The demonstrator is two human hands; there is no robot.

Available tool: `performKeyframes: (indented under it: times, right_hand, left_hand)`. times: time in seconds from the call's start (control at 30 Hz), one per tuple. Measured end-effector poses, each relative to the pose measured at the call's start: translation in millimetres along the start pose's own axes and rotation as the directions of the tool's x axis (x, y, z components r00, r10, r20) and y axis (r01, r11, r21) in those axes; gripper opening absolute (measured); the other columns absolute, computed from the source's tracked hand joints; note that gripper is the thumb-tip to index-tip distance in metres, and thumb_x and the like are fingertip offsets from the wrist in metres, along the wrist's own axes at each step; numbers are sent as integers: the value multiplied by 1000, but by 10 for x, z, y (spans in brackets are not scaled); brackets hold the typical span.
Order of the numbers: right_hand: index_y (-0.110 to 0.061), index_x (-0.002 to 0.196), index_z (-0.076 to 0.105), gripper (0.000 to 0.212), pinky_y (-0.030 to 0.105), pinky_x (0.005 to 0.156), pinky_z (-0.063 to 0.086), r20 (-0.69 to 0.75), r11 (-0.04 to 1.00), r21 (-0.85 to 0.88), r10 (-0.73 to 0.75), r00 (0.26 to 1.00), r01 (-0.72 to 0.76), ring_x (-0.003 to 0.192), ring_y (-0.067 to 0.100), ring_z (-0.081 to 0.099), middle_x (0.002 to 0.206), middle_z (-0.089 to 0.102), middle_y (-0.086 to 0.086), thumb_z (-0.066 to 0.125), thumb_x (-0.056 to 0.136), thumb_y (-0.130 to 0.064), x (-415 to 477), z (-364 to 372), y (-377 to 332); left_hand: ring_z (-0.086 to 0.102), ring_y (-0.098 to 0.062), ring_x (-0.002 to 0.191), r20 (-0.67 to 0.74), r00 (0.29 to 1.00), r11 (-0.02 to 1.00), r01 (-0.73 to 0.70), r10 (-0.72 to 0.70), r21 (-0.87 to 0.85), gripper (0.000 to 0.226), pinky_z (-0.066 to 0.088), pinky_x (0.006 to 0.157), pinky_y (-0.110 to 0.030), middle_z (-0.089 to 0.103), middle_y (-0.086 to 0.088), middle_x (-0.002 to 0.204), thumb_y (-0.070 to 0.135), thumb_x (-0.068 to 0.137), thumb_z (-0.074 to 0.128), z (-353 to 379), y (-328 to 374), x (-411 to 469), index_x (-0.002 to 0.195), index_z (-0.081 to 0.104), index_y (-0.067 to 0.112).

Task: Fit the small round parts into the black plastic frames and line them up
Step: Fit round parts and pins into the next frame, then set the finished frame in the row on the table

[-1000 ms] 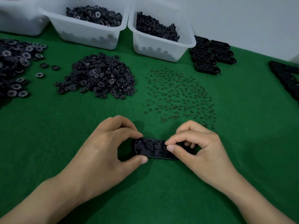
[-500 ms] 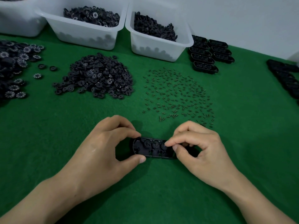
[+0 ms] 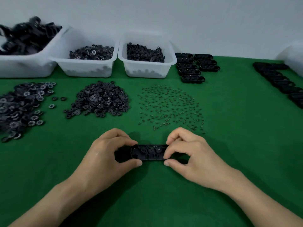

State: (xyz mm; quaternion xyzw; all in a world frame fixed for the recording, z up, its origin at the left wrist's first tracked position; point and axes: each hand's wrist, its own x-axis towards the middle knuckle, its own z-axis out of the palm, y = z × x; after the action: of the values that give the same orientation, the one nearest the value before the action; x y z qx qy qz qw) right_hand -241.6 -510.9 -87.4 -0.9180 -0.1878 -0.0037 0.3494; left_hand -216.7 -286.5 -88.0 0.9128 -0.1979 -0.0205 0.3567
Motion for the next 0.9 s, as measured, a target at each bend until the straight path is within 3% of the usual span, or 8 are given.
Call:
performKeyframes:
  times: [0.1,0.2,0.33,0.4,0.53,0.6,0.7,0.9]
  right_hand:
    - [-26,76,67,8,19,74,44,-40,1000,-9,-12,999,11,82,7,53,94,51,-12,73,77,-20,-16,-43,11]
    - [-22,75,68,7,11,74,40,-157,997,-70,-18,987,7,86,4,53,94,54,-10,73,77,-19,28,-259,133]
    - [-18,73,70,6,6,80,37,-287,987,-140,34,957,-78,88,-1,55,94,59,-8,75,75,-15,144,-667,489]
    - [-18,73,71,7,6,82,35,-327,978,-168,64,943,-124,87,-3,55,94,59,-10,75,75,-14,206,-850,722]
    - [-17,74,72,6,-1,80,33,-406,957,-186,133,904,-224,83,-4,53,91,62,-8,75,74,-12,408,-1187,1274]
    - [-15,74,72,6,1,77,34,-445,948,-191,147,883,-254,78,-9,50,90,64,-6,75,74,-11,547,-1345,1552]
    - [-13,72,72,6,15,77,44,-503,943,-168,170,847,-289,71,-9,50,87,67,-2,75,74,-8,770,-1573,1942]
    - [-9,71,72,6,29,81,50,-521,939,-139,201,830,-315,78,13,60,87,69,4,74,73,-5,1167,-1813,2465]
  left_hand:
    - [52,1,82,-28,999,1000,17,-17,9,46,41,69,-8,58,16,84,43,60,74,-34,124,44,103,68,28]
    - [55,-8,70,-81,996,993,15,-25,-117,41,46,63,-15,61,3,73,33,59,78,-20,358,269,99,68,30]
    - [63,-1,73,24,991,925,135,-135,-355,29,48,63,-8,67,4,86,14,75,73,150,612,822,101,64,24]
    - [66,-4,81,137,974,833,226,-181,-504,24,51,72,-14,68,3,93,7,84,63,277,727,1127,107,62,14]
    - [63,-20,98,361,907,523,421,-219,-741,34,51,82,-27,59,-14,118,3,93,46,565,967,1791,126,46,-1]
    - [57,-30,108,432,876,350,481,-213,-804,46,48,87,-34,47,-23,132,19,94,46,684,1084,2135,132,37,-5]
    - [39,-39,126,495,846,151,526,-197,-837,72,38,98,-44,30,-28,143,50,91,39,815,1213,2624,136,29,-6]
    - [16,-39,138,538,833,22,545,-133,-838,95,20,109,-50,11,-26,150,72,84,23,953,1375,3222,142,15,-3]
